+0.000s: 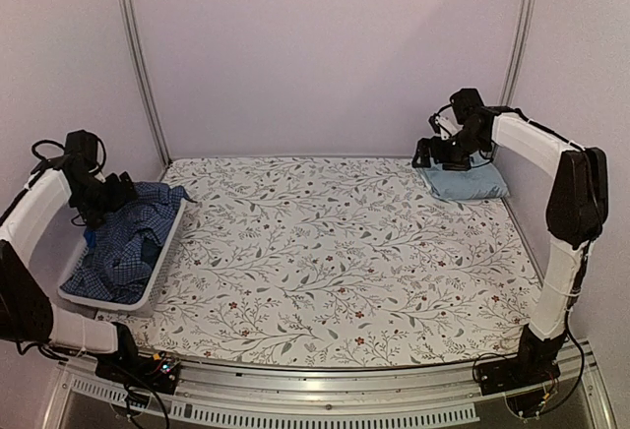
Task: Fold and stack the mixed laundry pile
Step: Pick up the crumpled shirt from the bin, then place the crumpled shirt at the center of the board.
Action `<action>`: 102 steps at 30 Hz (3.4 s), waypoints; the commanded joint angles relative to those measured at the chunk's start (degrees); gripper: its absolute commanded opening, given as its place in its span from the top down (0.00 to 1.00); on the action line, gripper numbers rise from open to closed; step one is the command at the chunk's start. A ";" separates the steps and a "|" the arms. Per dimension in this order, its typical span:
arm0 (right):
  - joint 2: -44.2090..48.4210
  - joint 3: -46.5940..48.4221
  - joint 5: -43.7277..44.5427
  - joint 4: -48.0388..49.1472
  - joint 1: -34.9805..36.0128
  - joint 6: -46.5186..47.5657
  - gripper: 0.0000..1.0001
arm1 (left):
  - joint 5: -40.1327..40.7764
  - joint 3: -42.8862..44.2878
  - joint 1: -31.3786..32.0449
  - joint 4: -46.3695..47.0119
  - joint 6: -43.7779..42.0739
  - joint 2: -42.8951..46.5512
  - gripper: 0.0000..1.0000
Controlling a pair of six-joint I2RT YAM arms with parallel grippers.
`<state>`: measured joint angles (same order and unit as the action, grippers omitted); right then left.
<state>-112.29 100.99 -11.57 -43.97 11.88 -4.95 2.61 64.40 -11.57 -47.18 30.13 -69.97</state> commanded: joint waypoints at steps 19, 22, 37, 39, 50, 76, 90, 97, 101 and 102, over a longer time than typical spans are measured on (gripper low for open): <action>8.75 -7.43 -2.27 -0.68 3.11 -2.67 0.01 | -24.15 -2.07 -7.61 13.01 1.58 5.38 1.00; 8.75 -6.77 -2.96 -1.02 3.10 -2.61 0.01 | -27.95 4.21 -6.46 14.98 2.98 4.03 1.00; 8.15 -4.55 -6.86 0.93 3.09 -4.59 0.01 | -38.76 52.16 31.68 25.44 -0.15 -19.65 1.00; 8.12 -4.33 -6.95 1.07 3.08 -4.87 0.01 | -41.12 60.89 36.64 25.53 -0.89 -25.76 1.00; 9.26 -6.53 -6.44 1.68 3.05 -4.98 0.01 | -51.13 58.59 42.98 43.47 7.64 -29.06 1.00; 13.07 -14.31 -15.77 7.32 -3.21 -5.48 0.01 | -58.89 84.30 63.90 54.68 14.11 -62.89 1.00; 11.31 -8.27 -23.83 0.98 -0.75 1.19 0.01 | -19.07 37.76 54.48 11.04 -14.49 -30.94 0.00; 10.41 -9.23 -23.31 -0.59 6.51 3.60 0.01 | -5.95 15.10 47.93 -4.86 -19.95 -14.58 0.00; 8.80 -9.85 -23.86 -0.25 9.04 3.70 0.01 | 0.97 8.60 47.88 -11.78 -20.08 -13.90 0.00; 8.44 -9.75 -23.65 -0.24 9.63 3.78 0.01 | 3.26 8.19 47.98 -12.57 -19.99 -13.92 0.00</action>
<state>-101.95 91.53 -34.54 -43.33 19.88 -2.50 -5.45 77.03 35.77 -49.15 12.56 -81.23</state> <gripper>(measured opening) 0.989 0.996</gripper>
